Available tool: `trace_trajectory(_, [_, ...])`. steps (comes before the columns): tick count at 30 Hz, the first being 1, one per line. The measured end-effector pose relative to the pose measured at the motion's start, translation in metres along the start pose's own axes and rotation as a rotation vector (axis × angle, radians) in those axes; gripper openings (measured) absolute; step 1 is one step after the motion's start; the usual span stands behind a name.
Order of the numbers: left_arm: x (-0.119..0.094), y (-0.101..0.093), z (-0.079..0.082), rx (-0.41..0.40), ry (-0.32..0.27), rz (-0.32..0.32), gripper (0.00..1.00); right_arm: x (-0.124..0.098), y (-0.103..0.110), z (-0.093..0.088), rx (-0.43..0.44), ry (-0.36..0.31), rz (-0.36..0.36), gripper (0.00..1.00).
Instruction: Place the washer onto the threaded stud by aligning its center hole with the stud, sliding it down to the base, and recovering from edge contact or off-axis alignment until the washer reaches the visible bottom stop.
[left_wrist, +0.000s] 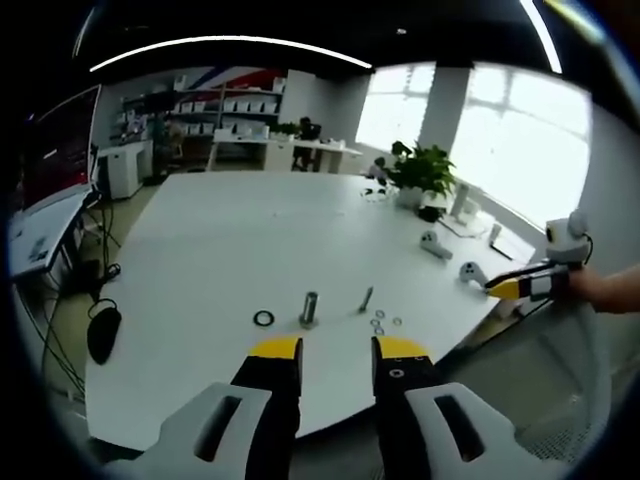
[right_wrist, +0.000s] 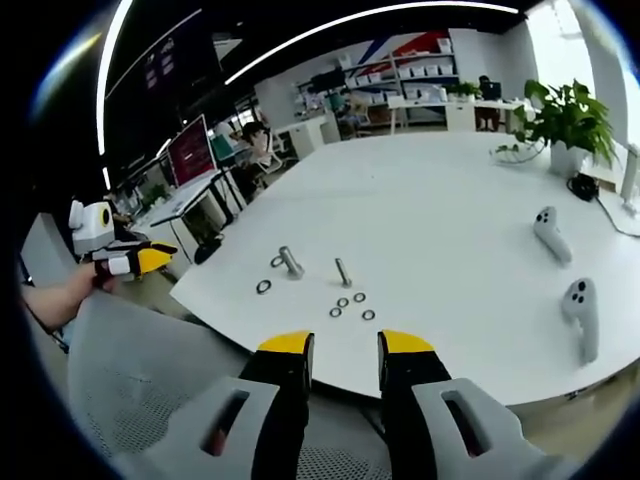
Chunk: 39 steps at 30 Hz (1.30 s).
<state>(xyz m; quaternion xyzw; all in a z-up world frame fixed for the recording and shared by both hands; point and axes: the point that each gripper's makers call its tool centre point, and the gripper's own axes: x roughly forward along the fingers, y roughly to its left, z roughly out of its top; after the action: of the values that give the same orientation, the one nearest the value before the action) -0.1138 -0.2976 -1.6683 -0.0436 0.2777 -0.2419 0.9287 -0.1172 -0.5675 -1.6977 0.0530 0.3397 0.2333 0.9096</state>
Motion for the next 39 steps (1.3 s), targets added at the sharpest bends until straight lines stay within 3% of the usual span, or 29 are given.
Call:
trace_trajectory(18, [0.0,0.004,-0.002,-0.009,0.013,0.02,0.25,-0.001,0.002,0.001,0.007,-0.01,0.01,0.28])
trace_trajectory(25, [0.0,0.011,-0.008,0.015,0.044,0.067,0.26,0.001,0.004,-0.002,0.008,0.01,0.021,0.28])
trace_trajectory(28, [0.002,0.015,-0.018,0.009,0.096,0.083,0.27,0.0,0.005,-0.001,0.024,-0.001,0.029,0.28])
trace_trajectory(33, [0.0,0.017,-0.017,0.02,0.093,0.1,0.26,0.001,0.009,-0.003,0.046,0.009,0.051,0.28])
trace_trajectory(37, [-0.003,0.023,-0.012,0.048,0.069,0.134,0.26,-0.001,0.016,0.004,0.039,-0.03,0.084,0.28])
trace_trajectory(39, [-0.002,0.023,-0.015,0.033,0.083,0.132,0.26,-0.001,0.017,0.005,0.041,-0.036,0.09,0.28])
